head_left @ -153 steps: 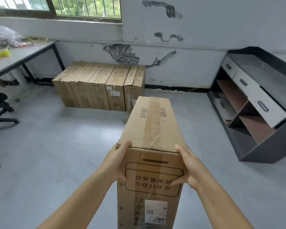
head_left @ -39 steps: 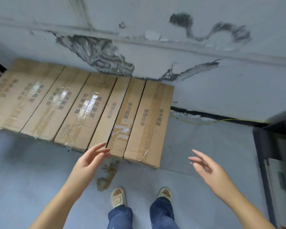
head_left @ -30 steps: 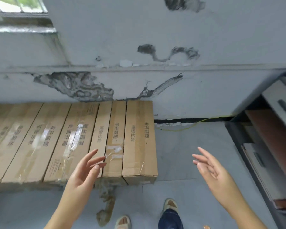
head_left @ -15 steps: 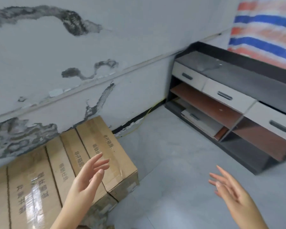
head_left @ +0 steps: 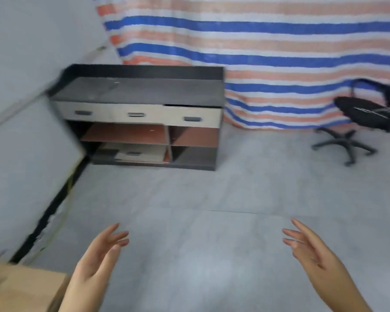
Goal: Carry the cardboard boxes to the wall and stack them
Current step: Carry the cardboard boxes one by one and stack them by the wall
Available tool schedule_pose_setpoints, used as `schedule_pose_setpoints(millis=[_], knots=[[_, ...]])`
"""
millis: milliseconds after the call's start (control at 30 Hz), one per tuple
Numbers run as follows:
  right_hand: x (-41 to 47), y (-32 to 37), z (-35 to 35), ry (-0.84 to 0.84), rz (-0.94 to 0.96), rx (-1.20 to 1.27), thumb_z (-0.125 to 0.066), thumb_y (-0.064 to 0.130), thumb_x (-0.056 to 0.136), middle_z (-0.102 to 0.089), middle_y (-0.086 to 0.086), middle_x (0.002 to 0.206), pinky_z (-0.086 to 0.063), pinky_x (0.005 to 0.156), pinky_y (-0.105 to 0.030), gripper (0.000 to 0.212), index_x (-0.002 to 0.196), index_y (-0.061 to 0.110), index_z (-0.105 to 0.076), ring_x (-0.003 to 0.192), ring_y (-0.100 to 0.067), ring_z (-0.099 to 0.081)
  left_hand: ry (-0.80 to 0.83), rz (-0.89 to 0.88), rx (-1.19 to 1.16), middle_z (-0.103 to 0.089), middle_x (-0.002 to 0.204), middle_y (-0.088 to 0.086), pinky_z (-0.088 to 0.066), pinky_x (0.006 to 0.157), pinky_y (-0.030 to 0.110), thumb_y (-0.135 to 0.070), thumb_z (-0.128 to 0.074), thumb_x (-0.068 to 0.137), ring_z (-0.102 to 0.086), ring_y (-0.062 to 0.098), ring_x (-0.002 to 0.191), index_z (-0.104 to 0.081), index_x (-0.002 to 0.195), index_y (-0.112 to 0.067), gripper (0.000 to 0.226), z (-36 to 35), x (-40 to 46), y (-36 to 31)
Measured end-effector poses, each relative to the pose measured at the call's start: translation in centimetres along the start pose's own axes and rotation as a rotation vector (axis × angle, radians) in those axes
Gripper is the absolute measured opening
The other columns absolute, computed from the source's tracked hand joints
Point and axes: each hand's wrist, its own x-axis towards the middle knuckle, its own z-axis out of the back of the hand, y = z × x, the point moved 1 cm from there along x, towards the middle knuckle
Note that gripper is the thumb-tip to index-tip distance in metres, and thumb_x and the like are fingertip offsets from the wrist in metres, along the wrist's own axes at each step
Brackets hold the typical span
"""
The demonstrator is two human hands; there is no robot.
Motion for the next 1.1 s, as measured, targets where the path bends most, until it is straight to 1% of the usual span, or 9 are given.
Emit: schedule_pose_setpoints(millis=[133,233,300,500,533,633,733,800,1100], knots=[[-3.9,-3.4,11.4,-0.239,-0.098,-0.004,-0.054,0.091,0.051,-0.067,0.018,0.114,-0.048,0.090,-0.029,0.061,0.107,0.069,-0.053,0.103,-0.002,-0.065,0.199,-0.171,-0.060,-0.063,0.123,-0.014,-0.047,0.099,0.037,-0.065,-0.058,0.073,-0.059,0.009,0.115,-0.053,0.125,-0.048,0.055,-13.3,2.0,-9.5],[-7.3,-5.6,17.9,-0.410,-0.175,0.021,-0.053,0.090,0.053,-0.067,0.019,0.114,-0.048,0.090,-0.030,0.058,0.107,0.069,-0.052,0.103,-0.002,-0.064,0.370,-0.292,-0.036,-0.068,0.110,-0.015,-0.048,0.087,0.013,-0.031,-0.062,0.089,-0.065,0.003,0.099,-0.061,0.113,-0.044,0.028,-22.7,2.8,-14.6],[-9.3,-6.9,20.6,-0.525,-0.227,0.025,-0.054,0.089,0.053,-0.067,0.019,0.114,-0.048,0.089,-0.030,0.057,0.106,0.070,-0.052,0.103,-0.003,-0.065,0.489,-0.366,0.007,-0.067,0.111,-0.015,-0.046,0.084,0.007,-0.014,-0.052,0.091,-0.064,0.000,0.099,-0.059,0.115,-0.047,0.042,-27.7,3.3,-17.5],[-11.3,-10.1,23.9,-0.754,-0.383,0.095,-0.062,0.042,0.082,-0.069,0.018,0.110,-0.048,0.088,-0.031,0.035,0.099,0.072,-0.054,0.099,-0.001,-0.065,0.723,-0.483,0.037,-0.066,0.111,-0.017,-0.045,0.085,0.009,-0.025,-0.054,0.089,-0.064,0.002,0.102,-0.055,0.113,-0.053,0.037,-38.1,5.2,-22.5],[-11.0,-10.3,24.1,-0.767,-0.396,0.097,-0.064,0.039,0.083,-0.069,0.020,0.109,-0.050,0.086,-0.033,0.037,0.100,0.071,-0.055,0.099,-0.002,-0.066,0.754,-0.475,0.033,-0.067,0.111,-0.017,-0.046,0.085,0.009,-0.022,-0.054,0.091,-0.064,0.003,0.101,-0.057,0.114,-0.049,0.035,-39.4,5.8,-22.7],[-8.9,-11.3,25.1,-0.843,-0.442,0.081,-0.061,0.083,0.055,-0.068,0.025,0.105,-0.053,0.081,-0.031,0.056,0.106,0.061,-0.059,0.096,0.001,-0.066,0.817,-0.465,0.036,-0.067,0.110,-0.017,-0.047,0.081,0.007,-0.001,-0.051,0.092,-0.065,0.003,0.098,-0.059,0.118,-0.032,0.041,-42.8,8.4,-23.5],[-5.4,-12.2,26.5,-0.912,-0.444,0.087,-0.061,0.041,0.085,-0.066,0.028,0.106,-0.048,0.087,-0.028,0.031,0.111,0.058,-0.056,0.100,-0.002,-0.065,0.864,-0.457,0.058,-0.068,0.110,-0.013,-0.049,0.079,0.009,0.004,-0.049,0.091,-0.067,0.004,0.095,-0.058,0.117,-0.026,0.041,-46.0,12.5,-24.4],[-2.9,-12.2,27.9,-0.954,-0.435,0.079,-0.057,0.018,0.092,-0.066,0.028,0.106,-0.048,0.085,-0.021,0.039,0.114,0.051,-0.054,0.098,0.001,-0.064,0.881,-0.460,0.059,-0.072,0.102,-0.001,-0.049,0.077,0.008,0.007,-0.050,0.089,-0.068,0.005,0.092,-0.060,0.113,-0.025,0.041,-47.9,15.2,-25.9],[4.0,-11.0,31.5,-1.096,-0.484,0.081,-0.061,0.017,0.090,-0.066,0.030,0.103,-0.044,0.074,-0.002,0.040,0.111,0.052,-0.057,0.095,0.006,-0.063,1.113,-0.435,0.096,-0.070,0.102,-0.016,-0.049,0.078,0.008,-0.006,-0.046,0.095,-0.066,0.000,0.091,-0.061,0.111,-0.030,0.033,-59.3,22.4,-33.1]])
